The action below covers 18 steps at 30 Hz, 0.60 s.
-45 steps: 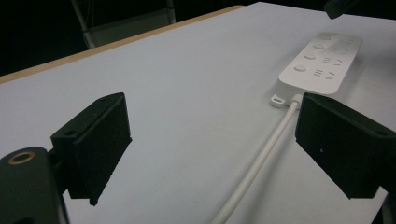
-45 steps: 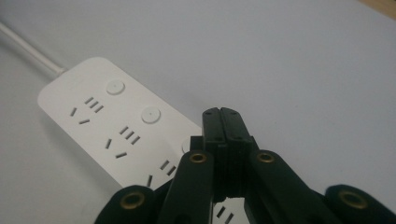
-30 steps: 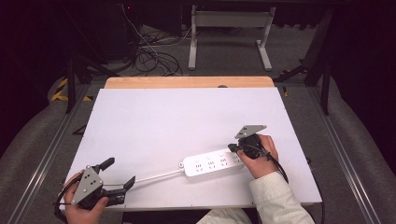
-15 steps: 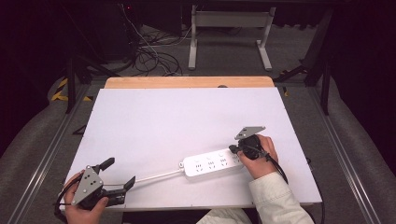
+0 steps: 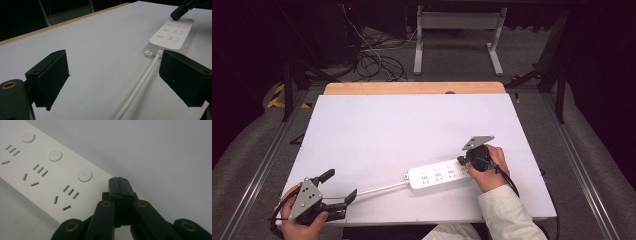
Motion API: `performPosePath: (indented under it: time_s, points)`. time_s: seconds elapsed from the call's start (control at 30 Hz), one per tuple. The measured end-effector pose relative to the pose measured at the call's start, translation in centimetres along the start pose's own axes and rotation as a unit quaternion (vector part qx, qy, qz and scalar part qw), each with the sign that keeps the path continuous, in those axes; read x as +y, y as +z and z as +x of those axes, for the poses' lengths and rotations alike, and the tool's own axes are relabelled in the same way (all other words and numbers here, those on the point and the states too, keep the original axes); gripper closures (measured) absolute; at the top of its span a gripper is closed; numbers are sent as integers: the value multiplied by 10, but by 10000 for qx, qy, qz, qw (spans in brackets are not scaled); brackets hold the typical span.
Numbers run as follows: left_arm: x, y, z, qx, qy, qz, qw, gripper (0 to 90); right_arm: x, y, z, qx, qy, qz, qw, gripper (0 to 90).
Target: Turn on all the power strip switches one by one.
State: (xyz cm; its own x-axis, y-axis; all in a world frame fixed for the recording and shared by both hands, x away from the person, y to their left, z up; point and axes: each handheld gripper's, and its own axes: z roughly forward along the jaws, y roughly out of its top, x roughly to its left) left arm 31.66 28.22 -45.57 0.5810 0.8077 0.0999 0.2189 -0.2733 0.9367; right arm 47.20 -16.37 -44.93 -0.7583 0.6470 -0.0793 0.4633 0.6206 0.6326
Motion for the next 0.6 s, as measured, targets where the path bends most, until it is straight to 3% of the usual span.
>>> performPosePath:
  time_s: [0.3,0.47,0.53,0.6]
  points:
    - [0,0,0,15,-1,-9,10000,96,1,1,-1,23,52,53,10000,900]
    - [0,1,-1,-1,-1,1,10000,96,1,2,5,-163,49,63,9998,900]
    - [0,1,-1,-8,-27,4,10000,96,-1,2,5,-286,-17,-209,9994,900]
    - [0,1,0,2,2,-2,10000,96,0,-6,6,-188,-79,-551,9983,900]
